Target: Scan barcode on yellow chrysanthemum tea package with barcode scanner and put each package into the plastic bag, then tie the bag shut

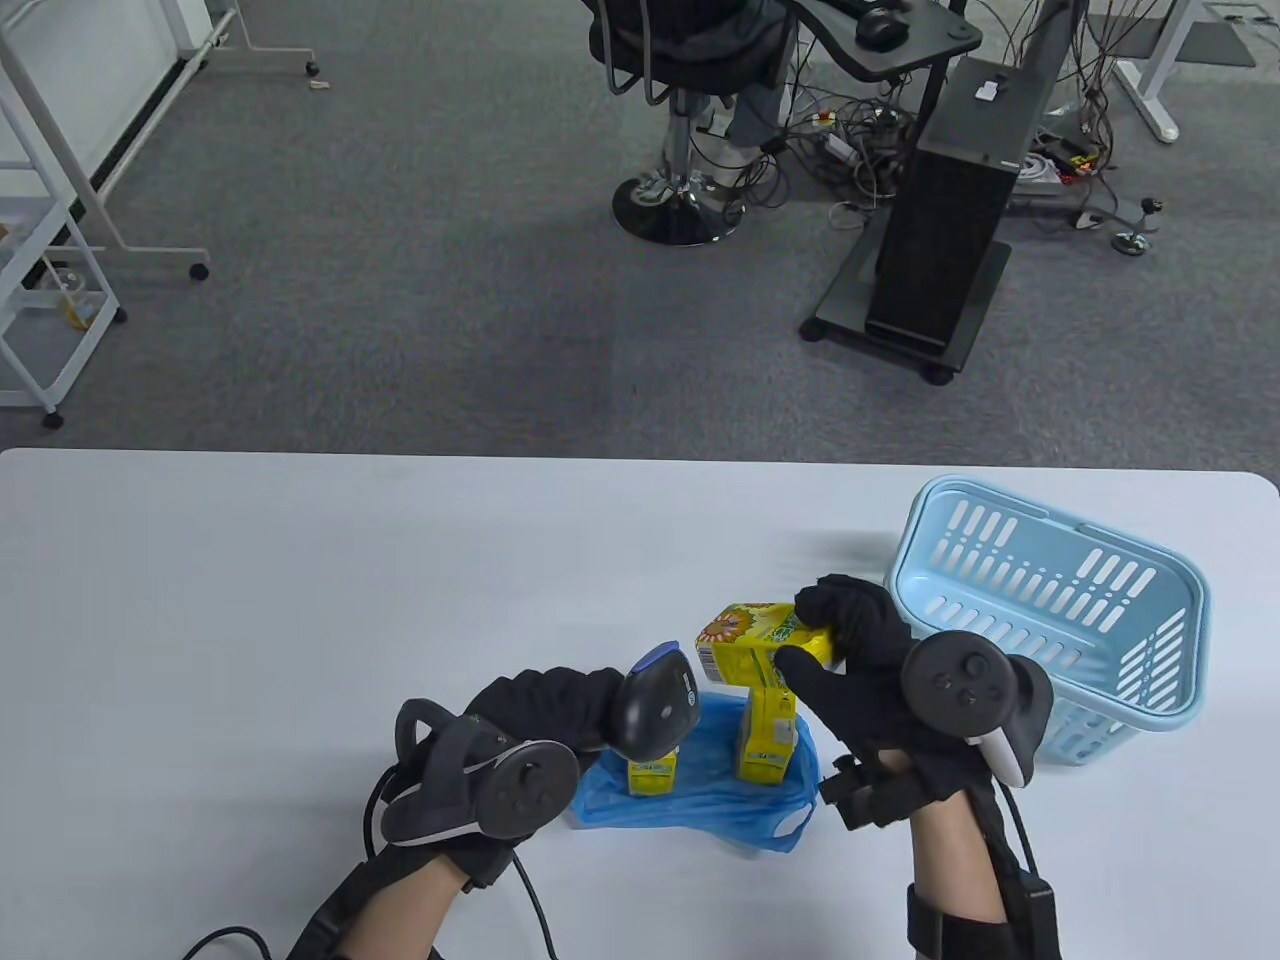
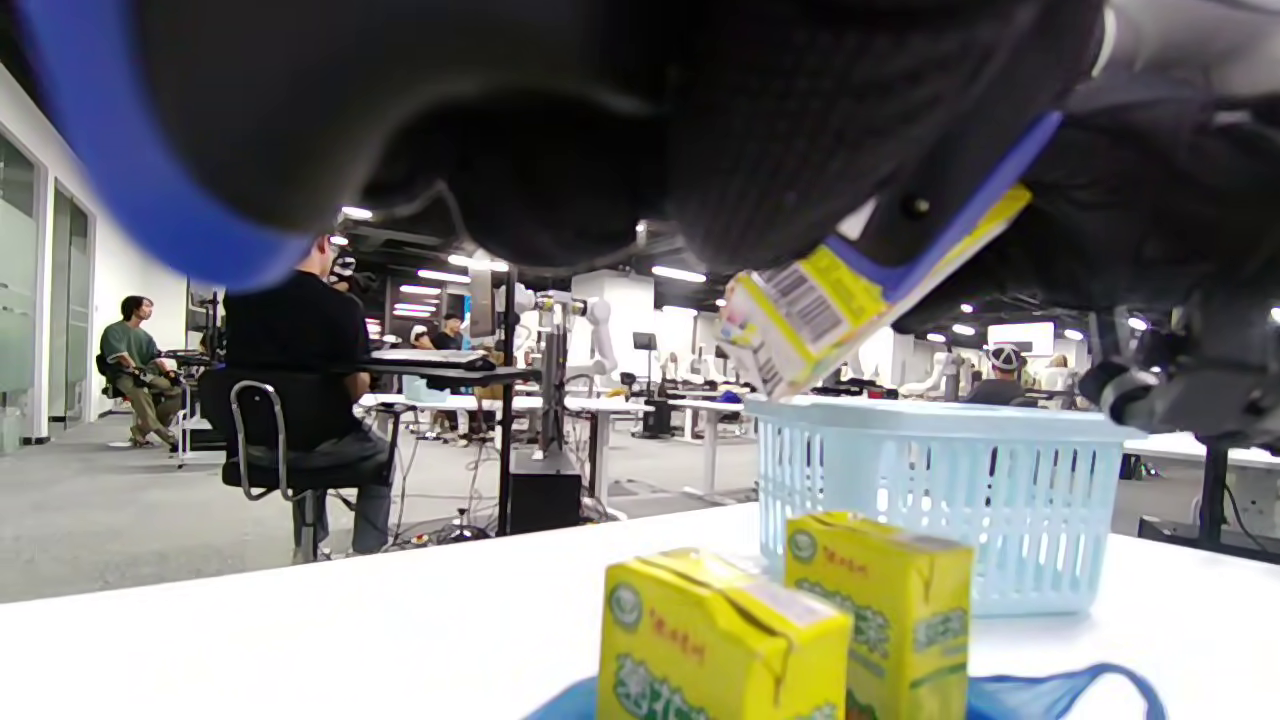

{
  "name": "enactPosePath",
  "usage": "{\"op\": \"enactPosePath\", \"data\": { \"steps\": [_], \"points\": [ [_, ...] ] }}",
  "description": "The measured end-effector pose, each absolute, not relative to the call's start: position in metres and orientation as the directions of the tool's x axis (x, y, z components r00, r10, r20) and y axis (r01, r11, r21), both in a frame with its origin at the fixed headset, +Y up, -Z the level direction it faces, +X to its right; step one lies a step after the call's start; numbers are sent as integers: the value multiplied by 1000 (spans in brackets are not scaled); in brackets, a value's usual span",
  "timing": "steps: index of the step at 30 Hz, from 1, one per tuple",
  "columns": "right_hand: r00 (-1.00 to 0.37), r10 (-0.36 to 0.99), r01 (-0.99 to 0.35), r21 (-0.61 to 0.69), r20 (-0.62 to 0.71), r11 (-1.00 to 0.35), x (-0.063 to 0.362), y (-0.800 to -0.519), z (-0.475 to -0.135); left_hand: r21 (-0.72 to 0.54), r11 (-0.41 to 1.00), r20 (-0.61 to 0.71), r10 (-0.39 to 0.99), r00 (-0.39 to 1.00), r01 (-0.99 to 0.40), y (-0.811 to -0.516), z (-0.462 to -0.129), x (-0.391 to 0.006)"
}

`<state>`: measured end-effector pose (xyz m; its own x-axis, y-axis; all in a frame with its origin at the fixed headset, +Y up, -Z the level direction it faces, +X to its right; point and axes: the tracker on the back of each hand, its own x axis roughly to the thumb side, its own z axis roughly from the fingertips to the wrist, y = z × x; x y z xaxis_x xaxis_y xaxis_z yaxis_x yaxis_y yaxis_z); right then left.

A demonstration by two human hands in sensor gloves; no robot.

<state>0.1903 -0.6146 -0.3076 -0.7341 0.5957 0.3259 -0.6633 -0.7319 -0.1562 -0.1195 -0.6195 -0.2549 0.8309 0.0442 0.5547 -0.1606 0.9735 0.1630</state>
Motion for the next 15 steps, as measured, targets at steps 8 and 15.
{"op": "enactPosePath", "data": {
  "steps": [8,15],
  "points": [
    [-749,577,-647,-174,324,-742,200,-612,-296,164,974,575,34,817,-156,-618,-253,-114],
    [-735,576,-657,-166,357,-735,191,-609,-292,157,978,577,19,817,-135,-619,-250,-107]
  ]
}}
